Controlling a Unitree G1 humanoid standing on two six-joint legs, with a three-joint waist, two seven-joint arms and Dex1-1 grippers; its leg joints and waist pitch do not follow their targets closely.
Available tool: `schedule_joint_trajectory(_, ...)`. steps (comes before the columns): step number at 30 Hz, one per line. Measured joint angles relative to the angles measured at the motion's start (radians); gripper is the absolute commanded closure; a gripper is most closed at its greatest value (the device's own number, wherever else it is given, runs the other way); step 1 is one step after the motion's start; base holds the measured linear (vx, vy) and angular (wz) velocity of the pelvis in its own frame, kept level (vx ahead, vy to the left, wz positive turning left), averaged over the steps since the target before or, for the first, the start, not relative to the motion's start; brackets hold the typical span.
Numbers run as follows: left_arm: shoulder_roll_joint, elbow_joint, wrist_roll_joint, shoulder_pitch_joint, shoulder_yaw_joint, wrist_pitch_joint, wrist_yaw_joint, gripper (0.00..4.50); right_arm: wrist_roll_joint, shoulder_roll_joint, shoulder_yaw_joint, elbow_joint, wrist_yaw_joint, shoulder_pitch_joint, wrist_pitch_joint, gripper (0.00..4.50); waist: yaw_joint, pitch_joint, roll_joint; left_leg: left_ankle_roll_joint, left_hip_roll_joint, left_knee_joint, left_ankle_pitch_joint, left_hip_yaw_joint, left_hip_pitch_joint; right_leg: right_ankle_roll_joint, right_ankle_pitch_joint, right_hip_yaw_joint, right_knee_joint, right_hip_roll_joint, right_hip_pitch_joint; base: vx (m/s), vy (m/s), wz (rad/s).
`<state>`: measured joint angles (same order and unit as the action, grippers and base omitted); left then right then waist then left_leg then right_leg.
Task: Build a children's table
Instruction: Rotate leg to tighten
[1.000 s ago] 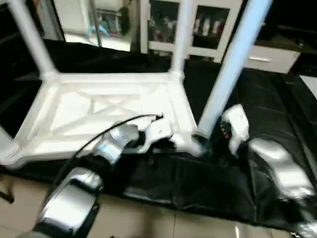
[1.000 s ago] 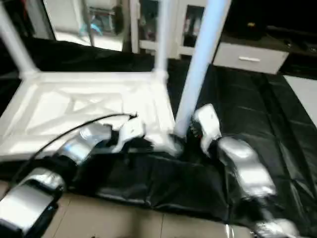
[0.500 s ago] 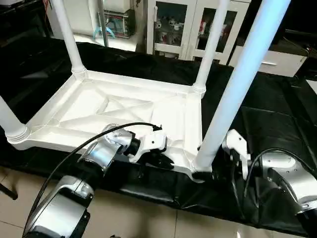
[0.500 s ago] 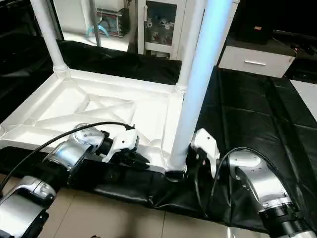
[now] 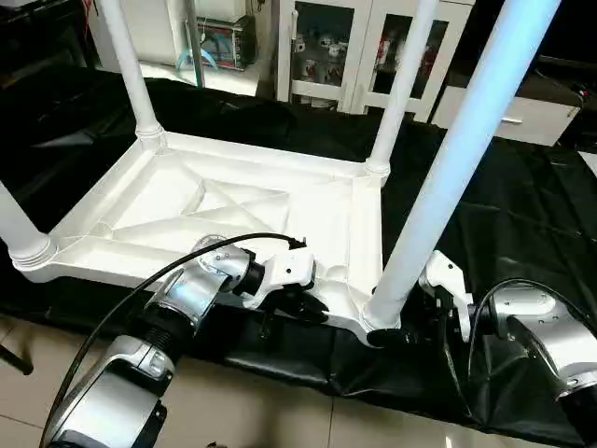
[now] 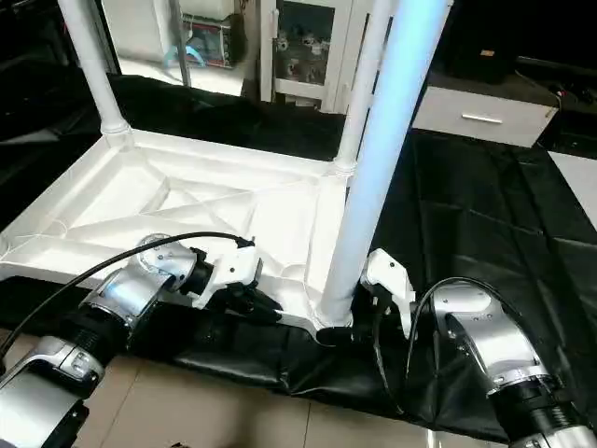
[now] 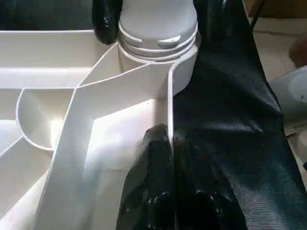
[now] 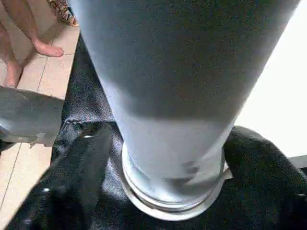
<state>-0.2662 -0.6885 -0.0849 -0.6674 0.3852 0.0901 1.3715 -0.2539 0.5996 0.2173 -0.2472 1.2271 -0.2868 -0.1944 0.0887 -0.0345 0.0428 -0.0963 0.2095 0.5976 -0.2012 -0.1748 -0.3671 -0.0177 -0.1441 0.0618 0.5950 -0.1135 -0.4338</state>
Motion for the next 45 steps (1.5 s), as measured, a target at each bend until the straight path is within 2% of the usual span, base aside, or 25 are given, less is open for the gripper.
schedule_joint_trajectory(11,0.001,0.007,0.001,0.003,0.003,-0.009,0.009,4.5,0.002,0.003,-0.001,-0.003,0.014,0.003,0.008,1.84,0.001,0.001,-0.001,0.0,0.0,0.0,0.0,0.0,0.0,0.0,0.0,0.0,0.0,0.0,0.001,0.0,0.0,0.0)
schedule_joint_trajectory(17,0.001,0.007,0.001,0.004,0.003,-0.015,0.01,4.5,0.003,-0.001,-0.003,-0.003,0.011,0.005,0.008,1.88,0.001,0.001,-0.001,0.0,0.0,0.0,0.0,0.0,0.001,0.0,0.0,0.0,0.0,0.0,0.001,0.0,0.0,0.0)
schedule_joint_trajectory(19,0.003,-0.011,-0.004,0.0,-0.001,-0.002,-0.012,4.5,0.004,-0.027,-0.024,-0.008,-0.026,0.017,0.002,1.88,-0.001,0.003,0.002,0.0,0.0,0.0,0.0,0.0,0.001,0.0,0.0,0.0,0.0,0.0,0.002,0.0,0.0,0.0)
schedule_joint_trajectory(22,0.035,-0.098,-0.039,-0.042,-0.024,0.014,-0.135,4.5,0.009,-0.121,-0.089,-0.055,-0.187,0.016,-0.027,1.89,-0.007,0.005,0.009,0.0,0.0,0.001,0.0,0.001,0.003,-0.002,-0.001,0.0,0.0,0.001,0.004,-0.017,-0.001,0.0)
schedule_joint_trajectory(24,0.081,-0.163,-0.064,-0.08,-0.038,-0.009,-0.267,4.5,0.015,-0.197,-0.137,-0.112,-0.355,-0.014,-0.054,1.89,-0.026,0.004,0.013,-0.001,-0.001,0.003,0.001,0.002,0.002,-0.003,-0.001,0.0,-0.002,0.001,0.003,-0.054,0.0,-0.02)
schedule_joint_trajectory(27,0.137,-0.216,-0.077,-0.114,-0.046,-0.052,-0.412,4.5,0.032,-0.286,-0.184,-0.169,-0.557,-0.062,-0.076,1.89,-0.051,0.003,0.011,-0.002,-0.002,0.004,0.001,0.004,0.001,-0.003,-0.002,0.0,-0.005,0.0,0.001,0.0,0.0,0.0)
schedule_joint_trajectory(30,0.191,-0.282,-0.087,-0.153,-0.059,-0.086,-0.556,4.5,0.064,-0.367,-0.212,-0.237,-0.74,-0.127,-0.076,1.9,-0.06,0.004,0.008,-0.002,-0.002,0.004,0.001,0.004,-0.001,-0.003,-0.001,0.001,-0.005,0.001,-0.001,0.0,0.0,0.0)
schedule_joint_trajectory(35,0.286,-0.409,-0.107,-0.226,-0.089,-0.097,-0.783,4.5,0.114,-0.518,-0.278,-0.394,-1.101,-0.254,-0.005,1.9,-0.062,0.003,-0.002,-0.004,-0.002,0.002,0.002,0.004,-0.001,0.0,0.006,0.002,-0.003,0.002,-0.004,0.0,0.0,0.0)
schedule_joint_trajectory(38,0.321,-0.457,-0.11,-0.257,-0.094,-0.092,-0.865,4.5,0.131,-0.554,-0.29,-0.471,-1.227,-0.311,0.045,1.9,-0.056,0.003,-0.01,-0.003,-0.003,-0.001,0.002,0.003,-0.002,0.001,0.004,0.002,-0.003,0.002,-0.006,0.067,0.003,0.02)
schedule_joint_trajectory(41,0.323,-0.473,-0.116,-0.273,-0.094,-0.079,-0.886,4.5,0.132,-0.563,-0.3,-0.5,-1.247,-0.333,0.076,1.9,-0.047,0.003,-0.01,0.008,-0.003,-0.002,0.002,0.002,-0.003,0.004,-0.001,0.003,-0.001,0.002,-0.01,0.073,0.003,0.01)
schedule_joint_trajectory(45,0.321,-0.479,-0.129,-0.274,-0.093,-0.059,-0.884,4.5,0.131,-0.56,-0.318,-0.498,-1.205,-0.312,0.118,1.9,-0.041,0.002,-0.012,0.013,-0.003,-0.001,-0.001,0.0,-0.004,0.006,-0.003,0.003,-0.001,0.001,-0.011,0.0,0.0,0.0)
